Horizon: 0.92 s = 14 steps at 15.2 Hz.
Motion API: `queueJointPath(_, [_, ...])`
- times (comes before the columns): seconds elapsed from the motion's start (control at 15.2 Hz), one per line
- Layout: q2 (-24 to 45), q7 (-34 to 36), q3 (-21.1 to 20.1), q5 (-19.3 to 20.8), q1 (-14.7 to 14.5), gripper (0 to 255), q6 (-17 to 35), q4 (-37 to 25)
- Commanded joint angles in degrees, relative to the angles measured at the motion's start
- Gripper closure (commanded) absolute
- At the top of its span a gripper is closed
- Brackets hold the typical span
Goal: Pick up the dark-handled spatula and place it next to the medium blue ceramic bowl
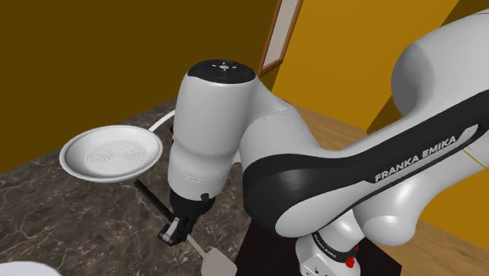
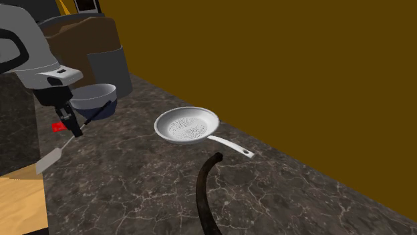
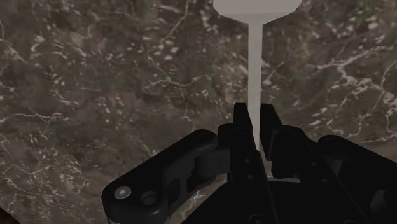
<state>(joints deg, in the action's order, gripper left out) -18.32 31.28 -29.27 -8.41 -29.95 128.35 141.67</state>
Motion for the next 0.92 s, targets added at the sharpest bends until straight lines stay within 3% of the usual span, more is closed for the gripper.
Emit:
queueJointPath(0.0, [0.77,0.13,-0.26,0.18,0.12,255,1.86,1.13])
queueJointPath(0.46, [4.64,1.56,-1.58,1.66,0.78,255,8.11,3.75])
queueJointPath(0.86, [4.73,1.61,-1.61,1.71,0.79,255,8.24,3.8])
